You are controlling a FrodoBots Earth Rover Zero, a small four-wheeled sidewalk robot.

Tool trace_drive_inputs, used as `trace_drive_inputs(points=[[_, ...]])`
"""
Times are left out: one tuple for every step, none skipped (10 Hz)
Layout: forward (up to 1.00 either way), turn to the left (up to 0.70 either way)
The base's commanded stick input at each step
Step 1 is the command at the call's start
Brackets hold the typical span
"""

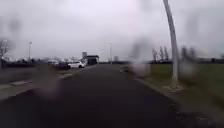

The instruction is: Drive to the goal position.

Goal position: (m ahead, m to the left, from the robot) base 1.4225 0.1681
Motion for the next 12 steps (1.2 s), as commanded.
trace_drive_inputs(points=[[1.00, 0.00], [1.00, 0.00], [1.00, 0.00], [1.00, 0.00], [1.00, 0.00], [1.00, 0.00], [1.00, 0.00], [1.00, 0.00], [1.00, 0.00], [1.00, 0.00], [0.92, 0.00], [0.46, 0.00]])
